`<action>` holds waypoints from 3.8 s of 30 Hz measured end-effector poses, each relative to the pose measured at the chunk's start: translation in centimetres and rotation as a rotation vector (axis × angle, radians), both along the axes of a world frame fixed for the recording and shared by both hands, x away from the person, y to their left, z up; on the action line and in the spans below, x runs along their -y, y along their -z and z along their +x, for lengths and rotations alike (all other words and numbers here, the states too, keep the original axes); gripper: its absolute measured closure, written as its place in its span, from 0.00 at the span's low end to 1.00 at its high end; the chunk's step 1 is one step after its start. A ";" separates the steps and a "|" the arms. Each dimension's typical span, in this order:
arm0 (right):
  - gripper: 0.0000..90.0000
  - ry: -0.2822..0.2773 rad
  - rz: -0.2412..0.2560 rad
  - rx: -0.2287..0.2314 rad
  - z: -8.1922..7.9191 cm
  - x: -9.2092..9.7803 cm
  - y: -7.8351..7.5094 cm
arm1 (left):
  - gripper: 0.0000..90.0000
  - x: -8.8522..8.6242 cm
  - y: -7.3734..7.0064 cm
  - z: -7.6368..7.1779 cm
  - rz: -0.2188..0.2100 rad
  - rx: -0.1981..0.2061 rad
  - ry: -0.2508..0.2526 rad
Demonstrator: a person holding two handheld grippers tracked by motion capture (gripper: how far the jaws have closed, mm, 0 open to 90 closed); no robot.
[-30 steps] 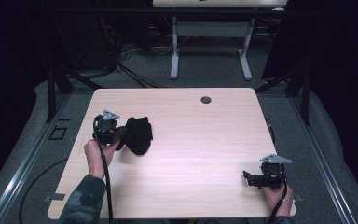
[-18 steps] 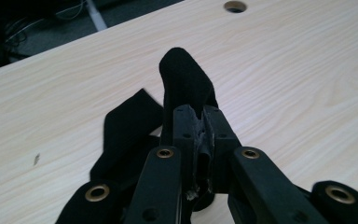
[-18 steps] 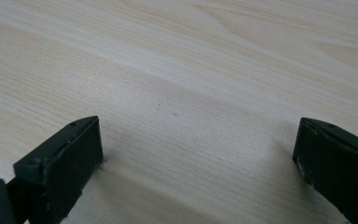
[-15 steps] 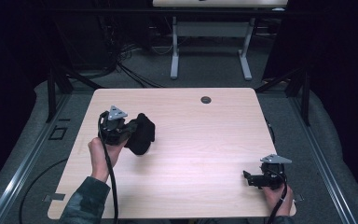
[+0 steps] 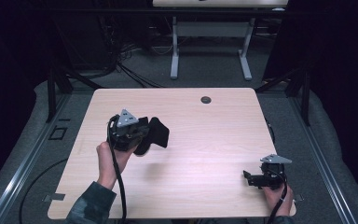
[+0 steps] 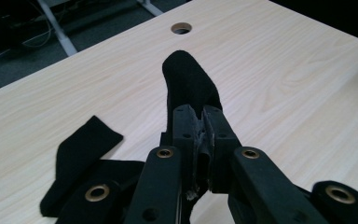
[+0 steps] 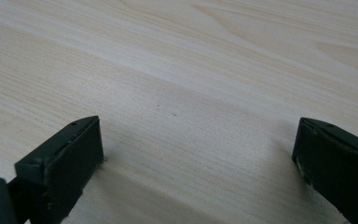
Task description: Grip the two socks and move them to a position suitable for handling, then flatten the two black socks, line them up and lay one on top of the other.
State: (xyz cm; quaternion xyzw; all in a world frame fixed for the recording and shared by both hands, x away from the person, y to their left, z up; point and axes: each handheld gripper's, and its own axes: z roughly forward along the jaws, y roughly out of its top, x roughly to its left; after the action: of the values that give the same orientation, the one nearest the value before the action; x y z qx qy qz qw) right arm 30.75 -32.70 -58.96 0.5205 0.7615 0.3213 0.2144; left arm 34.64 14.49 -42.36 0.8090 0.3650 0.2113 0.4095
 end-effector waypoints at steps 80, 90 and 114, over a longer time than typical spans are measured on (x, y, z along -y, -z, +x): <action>0.40 -0.238 0.190 -0.136 -1.1 -9.1 -2.5 | 0.36 2.9 14.8 -7.2 -0.033 -0.369 0.091; 0.68 -0.266 0.105 -0.162 -1.3 -12.3 -2.1 | 0.61 3.9 14.7 -7.4 0.062 -0.311 0.100; 0.94 -0.349 0.202 -0.010 -2.1 -12.3 -7.7 | 0.93 1.4 6.7 -7.7 0.327 0.164 0.042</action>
State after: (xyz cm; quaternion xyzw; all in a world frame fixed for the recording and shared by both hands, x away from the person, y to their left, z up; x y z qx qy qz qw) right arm 28.69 -20.44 -51.31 0.4009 0.8051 0.4258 0.0986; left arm 26.92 13.13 -49.09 0.8522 0.2744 0.3244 0.3053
